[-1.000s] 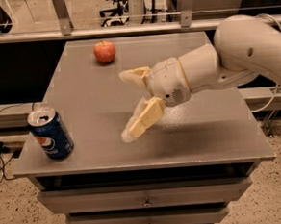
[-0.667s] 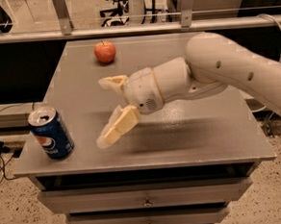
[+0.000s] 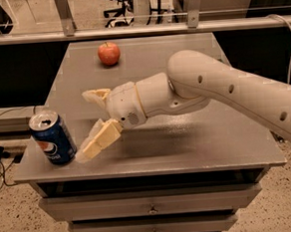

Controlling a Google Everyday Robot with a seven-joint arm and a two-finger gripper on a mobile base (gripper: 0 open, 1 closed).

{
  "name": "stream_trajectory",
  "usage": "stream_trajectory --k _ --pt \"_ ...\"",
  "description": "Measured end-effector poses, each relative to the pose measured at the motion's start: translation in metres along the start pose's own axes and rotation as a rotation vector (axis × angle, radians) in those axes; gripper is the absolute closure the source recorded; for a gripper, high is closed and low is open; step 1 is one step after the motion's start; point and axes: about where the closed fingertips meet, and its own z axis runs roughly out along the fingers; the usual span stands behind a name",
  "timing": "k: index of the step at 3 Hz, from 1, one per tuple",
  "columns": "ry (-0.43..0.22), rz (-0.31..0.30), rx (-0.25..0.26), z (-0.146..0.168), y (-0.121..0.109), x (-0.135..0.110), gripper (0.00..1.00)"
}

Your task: Pick pepsi can

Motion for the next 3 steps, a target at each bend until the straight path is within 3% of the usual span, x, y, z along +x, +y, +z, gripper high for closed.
stream_trajectory --k 2,3 --pt "-0.044 0.044 -0.049 0.045 0.022 -0.002 0.00" --pt "-0.062 0.061 -0.040 0.058 0.019 -0.003 0.18"
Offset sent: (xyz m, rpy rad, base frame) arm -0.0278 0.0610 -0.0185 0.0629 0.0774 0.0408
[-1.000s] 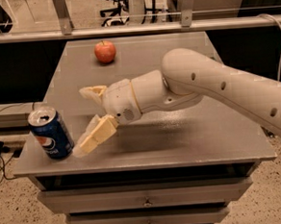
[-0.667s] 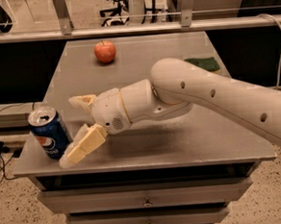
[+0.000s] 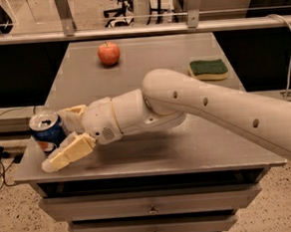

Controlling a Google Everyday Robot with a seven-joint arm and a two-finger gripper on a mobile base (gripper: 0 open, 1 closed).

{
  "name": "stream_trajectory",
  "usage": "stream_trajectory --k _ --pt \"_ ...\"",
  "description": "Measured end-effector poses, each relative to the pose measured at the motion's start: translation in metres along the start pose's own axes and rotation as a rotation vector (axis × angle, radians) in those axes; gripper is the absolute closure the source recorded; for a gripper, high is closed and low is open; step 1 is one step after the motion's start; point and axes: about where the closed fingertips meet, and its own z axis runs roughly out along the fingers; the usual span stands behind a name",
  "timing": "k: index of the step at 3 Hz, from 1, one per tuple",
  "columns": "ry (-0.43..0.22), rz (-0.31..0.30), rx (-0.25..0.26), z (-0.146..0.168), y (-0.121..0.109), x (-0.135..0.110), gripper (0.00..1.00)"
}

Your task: Pick pepsi can

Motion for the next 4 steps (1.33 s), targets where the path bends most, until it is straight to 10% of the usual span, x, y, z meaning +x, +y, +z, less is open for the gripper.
stream_trajectory --k 3,4 --pt "-0.118 0.016 0.099 -0.016 -0.035 -0.038 0.96" --pt "-0.160 -0.030 0.180 -0.065 -0.055 -0.062 1.00"
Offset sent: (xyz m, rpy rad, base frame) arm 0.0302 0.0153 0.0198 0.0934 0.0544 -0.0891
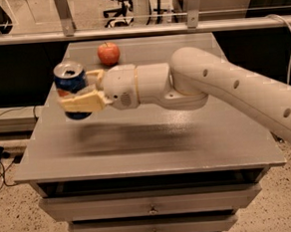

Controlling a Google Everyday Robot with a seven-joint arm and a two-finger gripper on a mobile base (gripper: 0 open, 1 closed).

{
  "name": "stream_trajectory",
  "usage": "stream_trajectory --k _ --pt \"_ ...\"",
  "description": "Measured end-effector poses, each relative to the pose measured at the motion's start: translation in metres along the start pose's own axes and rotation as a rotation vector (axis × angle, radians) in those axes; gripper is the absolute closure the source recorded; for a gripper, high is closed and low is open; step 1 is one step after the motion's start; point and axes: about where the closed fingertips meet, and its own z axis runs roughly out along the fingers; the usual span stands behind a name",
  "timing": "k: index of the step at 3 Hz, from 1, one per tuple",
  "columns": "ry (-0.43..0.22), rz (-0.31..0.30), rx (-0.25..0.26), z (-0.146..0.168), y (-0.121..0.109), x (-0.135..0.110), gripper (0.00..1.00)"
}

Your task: Pick pepsi can

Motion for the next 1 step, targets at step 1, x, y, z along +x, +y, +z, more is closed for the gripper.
stream_trajectory --k 1 --pt "-0.011 -0.013 0.016 -0.0078 -0.0061 -0.0087 1.00"
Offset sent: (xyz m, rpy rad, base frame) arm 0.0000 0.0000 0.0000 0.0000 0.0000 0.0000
